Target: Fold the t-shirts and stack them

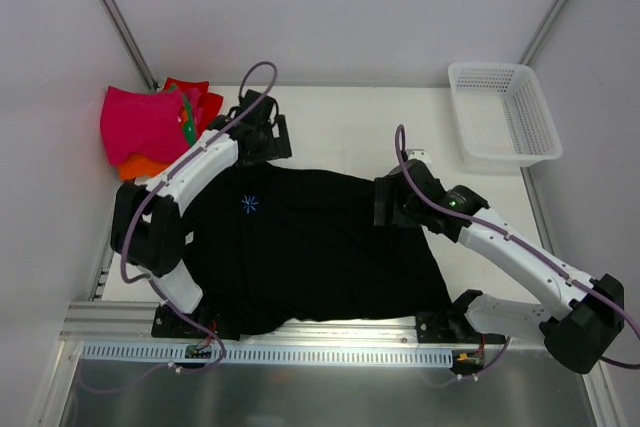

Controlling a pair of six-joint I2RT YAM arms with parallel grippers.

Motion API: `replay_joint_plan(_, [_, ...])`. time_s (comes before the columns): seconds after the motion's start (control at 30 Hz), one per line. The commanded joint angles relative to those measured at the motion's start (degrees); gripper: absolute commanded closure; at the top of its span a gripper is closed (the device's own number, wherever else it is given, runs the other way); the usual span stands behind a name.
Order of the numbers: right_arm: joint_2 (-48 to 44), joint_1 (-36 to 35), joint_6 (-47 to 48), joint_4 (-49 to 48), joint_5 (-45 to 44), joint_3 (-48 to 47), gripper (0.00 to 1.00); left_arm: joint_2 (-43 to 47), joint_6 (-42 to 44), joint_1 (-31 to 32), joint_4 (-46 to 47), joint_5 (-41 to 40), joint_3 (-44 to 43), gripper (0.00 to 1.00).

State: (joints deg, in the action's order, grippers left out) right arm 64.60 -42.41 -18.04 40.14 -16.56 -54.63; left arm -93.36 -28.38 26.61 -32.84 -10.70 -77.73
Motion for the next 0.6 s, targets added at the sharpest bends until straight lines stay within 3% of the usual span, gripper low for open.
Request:
replay_joint_plan(0.0, [-2.6, 1.3, 4.1, -1.6, 1.8, -3.0, 0.0, -5.3, -1.7, -8.2, 4.4, 6.5, -3.6, 0.11])
replay_joint_plan(0.2, [-3.4, 6.7, 6.5, -3.2, 6.1, -2.1, 0.01, -13.2, -6.3, -17.5, 9.4, 8.0, -9.0, 0.17])
replay_joint_plan(0.57, [2.4, 12.7, 9.3, -6.1, 11.6, 3.3, 0.01, -19.8, -11.1, -24.6, 10.4, 1.3, -17.1, 0.21])
